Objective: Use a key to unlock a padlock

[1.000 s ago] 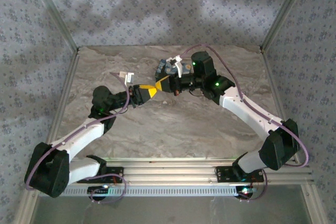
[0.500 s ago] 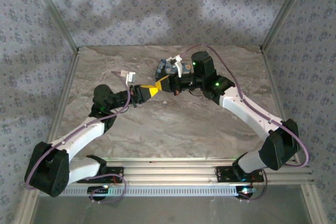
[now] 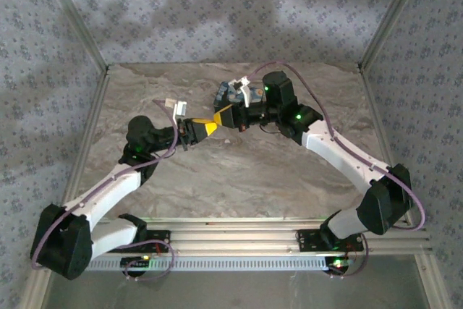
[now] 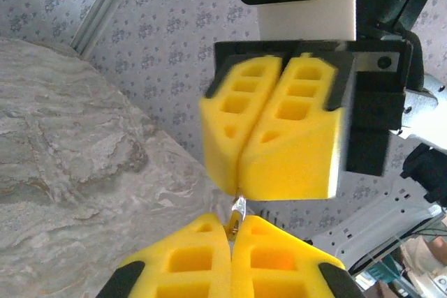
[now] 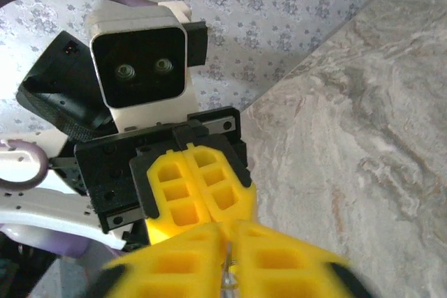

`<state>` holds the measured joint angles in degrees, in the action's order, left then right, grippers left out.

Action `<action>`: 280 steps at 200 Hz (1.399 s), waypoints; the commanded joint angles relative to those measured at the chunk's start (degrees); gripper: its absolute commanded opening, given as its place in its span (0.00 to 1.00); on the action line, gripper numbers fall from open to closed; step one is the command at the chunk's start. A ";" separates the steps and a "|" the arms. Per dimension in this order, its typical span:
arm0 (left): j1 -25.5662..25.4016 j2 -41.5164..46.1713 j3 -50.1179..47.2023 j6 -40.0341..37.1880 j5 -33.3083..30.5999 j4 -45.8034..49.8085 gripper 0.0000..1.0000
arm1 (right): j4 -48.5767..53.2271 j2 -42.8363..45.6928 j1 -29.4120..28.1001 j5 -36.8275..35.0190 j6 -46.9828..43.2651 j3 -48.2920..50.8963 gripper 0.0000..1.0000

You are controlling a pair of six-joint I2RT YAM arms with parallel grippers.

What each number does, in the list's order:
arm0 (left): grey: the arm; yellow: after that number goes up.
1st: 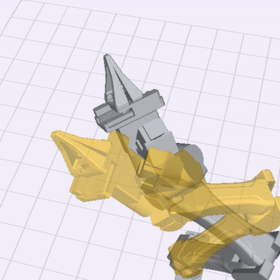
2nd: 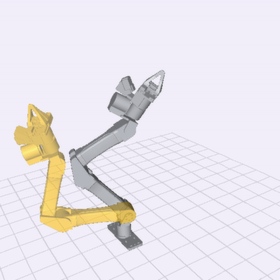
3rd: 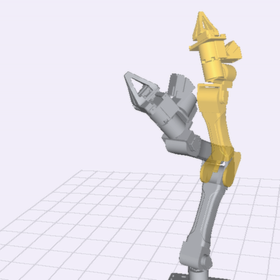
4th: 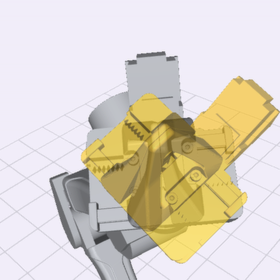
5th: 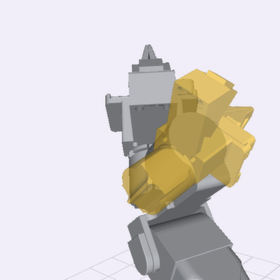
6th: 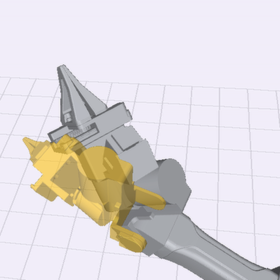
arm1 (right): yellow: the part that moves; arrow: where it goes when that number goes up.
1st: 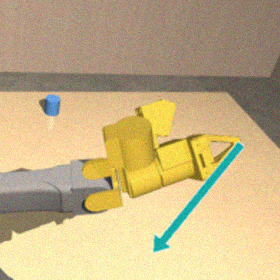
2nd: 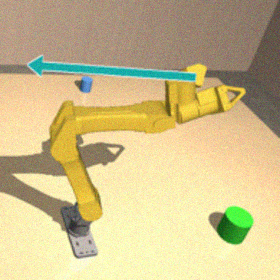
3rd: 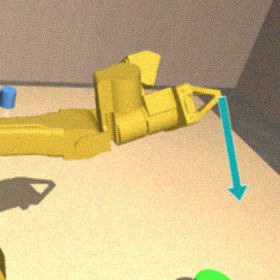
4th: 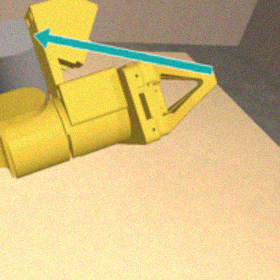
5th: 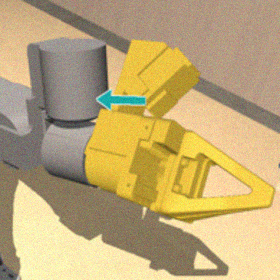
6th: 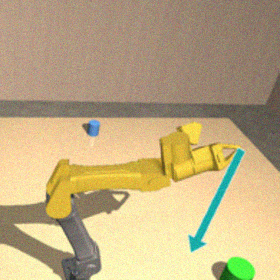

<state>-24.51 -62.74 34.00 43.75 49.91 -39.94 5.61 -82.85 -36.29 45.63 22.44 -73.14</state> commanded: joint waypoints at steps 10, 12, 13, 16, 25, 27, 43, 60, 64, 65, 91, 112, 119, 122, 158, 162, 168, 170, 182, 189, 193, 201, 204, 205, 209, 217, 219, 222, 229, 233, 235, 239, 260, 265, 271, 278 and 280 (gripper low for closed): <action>-0.29 2.08 1.42 -4.43 0.26 4.50 0.00 | -3.81 2.51 0.94 -0.67 3.20 1.24 0.28; -0.28 2.16 1.42 -4.52 0.20 4.52 0.00 | -4.08 2.56 1.00 -0.57 3.35 1.25 0.27; -0.28 2.17 1.42 -4.53 0.20 4.57 0.00 | -4.10 2.54 1.03 -0.51 3.47 1.29 0.27; -0.27 2.23 1.48 -4.58 0.27 4.68 0.00 | -4.38 2.60 1.05 -0.39 3.69 1.34 0.27; -0.27 2.36 1.49 -4.94 0.28 4.91 0.00 | -4.61 2.52 1.07 -0.11 4.13 1.34 0.27; -0.27 2.43 1.50 -4.95 0.28 4.95 0.00 | -4.63 2.50 1.05 -0.03 4.18 1.34 0.28; -0.27 2.54 1.49 -5.14 0.19 4.91 0.00 | -4.78 2.43 0.96 0.42 4.41 1.47 0.28; -0.27 2.54 1.51 -5.16 -0.03 4.71 0.00 | -4.88 2.25 0.79 0.31 4.67 1.77 0.28; -0.27 2.60 1.51 -5.14 -0.03 4.75 0.00 | -4.79 2.25 0.79 0.11 4.76 1.90 0.28; -0.27 2.57 1.51 -5.15 -0.05 4.77 0.00 | -4.80 2.30 0.79 0.05 4.79 1.93 0.28; -0.20 2.75 1.66 -5.19 -0.75 5.36 0.00 | -5.18 2.51 0.79 -2.71 6.98 3.10 0.31; 0.07 2.97 1.68 -5.17 -1.46 6.16 0.00 | -7.05 2.64 0.70 -4.38 10.57 4.33 0.31; 0.32 3.06 1.69 -5.09 -1.70 6.38 0.00 | -7.92 2.73 0.63 -4.79 11.98 6.17 0.31; 0.34 3.06 1.69 -4.95 -1.81 6.37 0.00 | -8.40 2.77 0.56 -4.84 12.57 6.68 0.31; 2.41 2.62 1.52 -1.84 -2.59 5.51 0.00 | -15.77 3.13 -0.53 -4.45 17.92 11.33 0.29; 2.64 2.47 1.51 -1.34 -2.40 5.01 0.00 | -15.93 3.13 -0.49 -4.47 17.99 11.68 0.29; 2.91 2.20 1.48 -0.58 -2.15 4.32 0.00 | -16.25 3.12 -0.53 -4.59 18.12 12.19 0.29; 2.96 2.12 1.50 -0.39 -2.07 4.10 0.00 | -16.40 3.13 -0.49 -4.52 18.25 12.42 0.29; 3.24 1.60 1.59 0.95 -1.53 3.07 0.00 | -17.97 3.07 -0.20 -4.49 19.28 13.38 0.29; 3.33 1.32 1.55 1.51 -1.36 2.50 0.00 | -19.14 3.04 0.03 -4.27 20.08 13.86 0.28; 3.33 1.18 1.59 1.92 -1.29 2.21 0.00 | -19.82 2.99 0.12 -4.24 20.61 14.03 0.29; 3.41 1.04 1.60 2.55 -1.28 1.66 0.00 | -20.96 2.80 0.27 -4.15 21.42 14.34 0.29; 3.42 0.96 1.60 2.82 -1.30 1.51 0.00 | -21.29 2.79 0.34 -4.14 21.70 14.31 0.28; 3.42 0.91 1.60 2.83 -1.31 1.39 0.00 | -21.40 2.79 0.34 -4.10 21.78 14.33 0.29; 3.46 0.87 1.59 3.07 -1.31 1.17 0.00 | -21.84 2.65 0.35 -4.06 22.06 14.34 0.29; 3.51 0.82 1.55 3.64 -1.31 0.50 0.00 | -22.50 2.37 0.35 -3.97 22.67 14.29 0.29; 3.51 0.79 1.52 3.76 -1.33 0.42 0.00 | -22.68 2.37 0.35 -3.92 22.77 14.29 0.29; 3.51 0.73 1.51 4.01 -1.39 0.21 0.00 | -22.88 2.23 0.35 -3.88 22.91 14.26 0.29; 3.51 0.73 1.51 4.31 -1.48 -0.18 0.00 | -23.34 2.05 0.42 -3.73 23.37 14.26 0.29; 3.51 0.65 1.51 4.48 -1.48 -0.34 0.00 | -23.51 1.87 0.35 -3.64 23.48 14.24 0.29; 3.51 0.61 1.51 4.50 -1.48 -0.38 0.00 | -23.57 1.83 0.35 -3.62 23.56 14.21 0.29; 3.51 0.62 1.58 4.61 -1.48 -0.44 0.00 | -23.73 1.62 0.35 -3.55 23.69 14.25 0.29; 3.64 0.43 1.47 5.09 -1.44 -0.74 0.00 | -24.65 1.07 0.26 -3.10 24.32 14.26 0.29; 3.67 0.36 1.35 5.27 -1.50 -0.96 0.00 | -24.88 0.98 0.18 -3.00 24.46 14.26 0.29; 3.68 0.31 1.27 5.63 -1.57 -1.28 0.00 | -25.07 0.87 0.17 -2.91 24.62 14.15 0.29; 3.77 0.19 1.14 6.05 -1.57 -1.74 0.00 | -25.20 0.72 0.13 -2.83 24.59 14.17 0.29; 3.77 0.17 1.07 6.14 -1.57 -1.88 0.00 | -25.21 0.75 0.14 -2.76 24.59 14.10 0.29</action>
<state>-21.30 -62.28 34.02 48.07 48.01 -37.80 -16.67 -81.43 -36.14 41.50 45.63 -59.07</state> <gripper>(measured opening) 0.058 0.289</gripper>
